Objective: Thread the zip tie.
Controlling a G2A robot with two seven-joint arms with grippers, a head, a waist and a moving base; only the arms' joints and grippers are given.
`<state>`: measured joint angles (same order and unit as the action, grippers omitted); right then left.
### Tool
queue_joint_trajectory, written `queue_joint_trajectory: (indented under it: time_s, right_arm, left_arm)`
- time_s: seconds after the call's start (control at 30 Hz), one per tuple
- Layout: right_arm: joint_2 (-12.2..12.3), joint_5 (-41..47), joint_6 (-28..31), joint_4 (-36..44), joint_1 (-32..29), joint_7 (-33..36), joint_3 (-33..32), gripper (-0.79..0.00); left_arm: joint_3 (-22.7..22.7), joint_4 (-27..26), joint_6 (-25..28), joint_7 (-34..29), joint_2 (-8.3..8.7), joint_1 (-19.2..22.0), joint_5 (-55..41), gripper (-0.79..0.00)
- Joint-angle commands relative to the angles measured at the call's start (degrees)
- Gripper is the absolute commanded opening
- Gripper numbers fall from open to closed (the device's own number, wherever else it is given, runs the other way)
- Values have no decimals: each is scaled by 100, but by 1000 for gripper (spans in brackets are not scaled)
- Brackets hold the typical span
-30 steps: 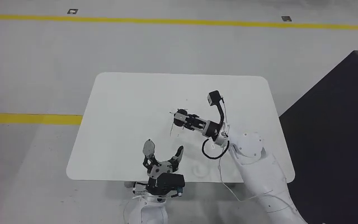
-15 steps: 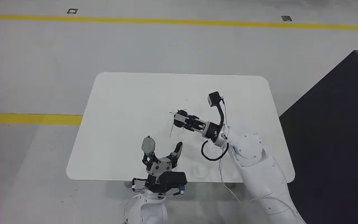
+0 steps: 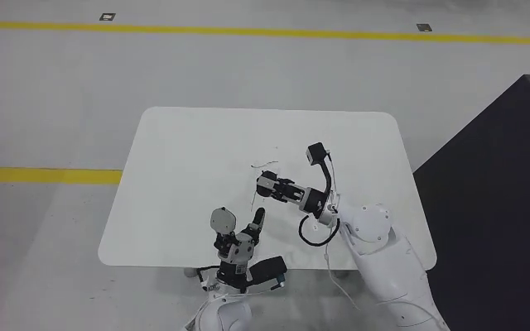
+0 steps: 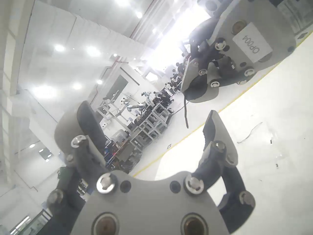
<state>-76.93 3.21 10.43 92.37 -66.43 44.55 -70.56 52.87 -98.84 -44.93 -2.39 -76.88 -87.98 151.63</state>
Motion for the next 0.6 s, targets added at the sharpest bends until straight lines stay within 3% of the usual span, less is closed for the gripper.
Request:
queue_joint_trajectory:
  time_s: [0.0, 0.23, 0.57]
  right_arm:
    - [8, -13, 8, -28, 10, -7, 18, -785]
    - [34, -117, 18, -96, 54, 24, 118, -785]
    - [38, -133, 22, -101, 68, 18, 133, -785]
  left_arm:
    - [-45, 31, 34, -27, -27, -2, 49, -135]
    - [-53, 35, 144, -56, -87, 1, -34, -262]
    - [39, 203, 369, -270, -163, 37, 251, -283]
